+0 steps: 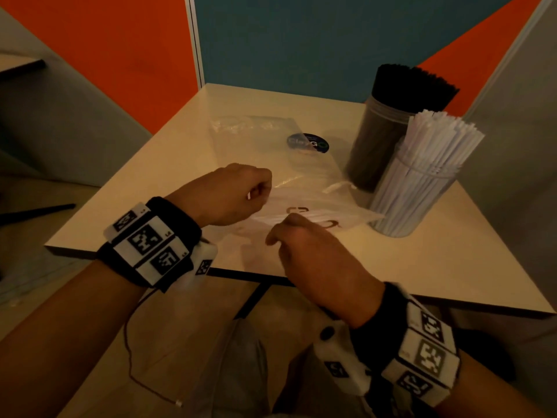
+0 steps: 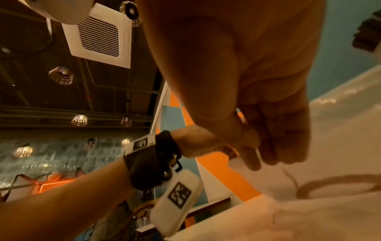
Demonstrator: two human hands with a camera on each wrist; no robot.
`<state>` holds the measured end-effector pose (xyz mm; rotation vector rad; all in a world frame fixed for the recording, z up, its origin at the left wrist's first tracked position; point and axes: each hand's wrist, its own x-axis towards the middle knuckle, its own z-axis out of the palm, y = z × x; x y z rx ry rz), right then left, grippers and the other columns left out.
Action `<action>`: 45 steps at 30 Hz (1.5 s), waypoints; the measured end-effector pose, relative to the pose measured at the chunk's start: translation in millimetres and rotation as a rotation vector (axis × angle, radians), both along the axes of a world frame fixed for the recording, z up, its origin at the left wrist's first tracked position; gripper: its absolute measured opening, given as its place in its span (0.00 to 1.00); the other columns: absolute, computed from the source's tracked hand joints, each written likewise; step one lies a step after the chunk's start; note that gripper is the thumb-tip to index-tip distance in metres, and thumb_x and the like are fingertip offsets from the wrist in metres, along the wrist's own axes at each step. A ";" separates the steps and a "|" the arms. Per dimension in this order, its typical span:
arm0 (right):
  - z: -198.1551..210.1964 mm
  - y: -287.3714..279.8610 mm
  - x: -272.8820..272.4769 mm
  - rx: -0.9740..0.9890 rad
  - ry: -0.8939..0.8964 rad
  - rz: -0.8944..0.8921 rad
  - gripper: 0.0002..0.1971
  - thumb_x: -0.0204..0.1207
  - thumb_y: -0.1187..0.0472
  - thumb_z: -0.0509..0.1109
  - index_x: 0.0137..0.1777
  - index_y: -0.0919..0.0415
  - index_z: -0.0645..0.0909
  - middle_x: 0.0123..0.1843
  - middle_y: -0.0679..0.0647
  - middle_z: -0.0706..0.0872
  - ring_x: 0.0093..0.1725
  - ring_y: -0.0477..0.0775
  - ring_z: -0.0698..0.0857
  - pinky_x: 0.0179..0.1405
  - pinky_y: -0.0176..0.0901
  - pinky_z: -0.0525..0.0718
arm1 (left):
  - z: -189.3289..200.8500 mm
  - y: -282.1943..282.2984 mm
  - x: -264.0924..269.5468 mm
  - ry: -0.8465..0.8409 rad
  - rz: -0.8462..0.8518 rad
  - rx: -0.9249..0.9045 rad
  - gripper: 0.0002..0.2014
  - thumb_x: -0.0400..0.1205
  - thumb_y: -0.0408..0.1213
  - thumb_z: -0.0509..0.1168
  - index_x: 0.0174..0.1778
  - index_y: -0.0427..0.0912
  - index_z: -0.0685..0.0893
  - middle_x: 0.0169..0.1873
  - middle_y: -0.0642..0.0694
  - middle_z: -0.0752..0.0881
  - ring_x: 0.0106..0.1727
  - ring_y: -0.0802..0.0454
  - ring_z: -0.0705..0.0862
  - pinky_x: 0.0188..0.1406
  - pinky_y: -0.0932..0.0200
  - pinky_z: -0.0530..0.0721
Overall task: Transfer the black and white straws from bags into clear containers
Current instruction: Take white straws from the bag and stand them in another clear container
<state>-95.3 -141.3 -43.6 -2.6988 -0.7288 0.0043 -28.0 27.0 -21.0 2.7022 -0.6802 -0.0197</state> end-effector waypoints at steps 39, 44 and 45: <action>-31.4 20.4 82.0 -0.473 0.144 0.042 0.16 0.85 0.57 0.56 0.68 0.62 0.73 0.66 0.60 0.79 0.64 0.59 0.79 0.63 0.48 0.77 | 1.8 -12.1 1.2 0.003 0.003 -0.122 0.02 0.82 0.35 0.62 0.47 0.43 0.79 0.45 0.48 0.83 0.39 0.55 0.78 0.40 0.57 0.76; -13.3 4.7 72.7 -0.277 0.155 0.008 0.14 0.84 0.59 0.59 0.67 0.62 0.74 0.60 0.59 0.82 0.50 0.54 0.80 0.55 0.45 0.80 | -0.4 -11.5 1.2 -0.002 0.010 -0.101 0.02 0.82 0.36 0.62 0.47 0.45 0.79 0.44 0.50 0.83 0.40 0.55 0.79 0.40 0.54 0.78; -4.1 -2.1 69.7 -0.196 0.158 0.019 0.14 0.83 0.60 0.60 0.67 0.61 0.74 0.59 0.58 0.83 0.50 0.53 0.81 0.53 0.44 0.81 | -0.7 -10.1 0.8 0.000 0.020 -0.096 0.01 0.81 0.36 0.62 0.47 0.45 0.78 0.44 0.50 0.82 0.40 0.53 0.79 0.41 0.53 0.79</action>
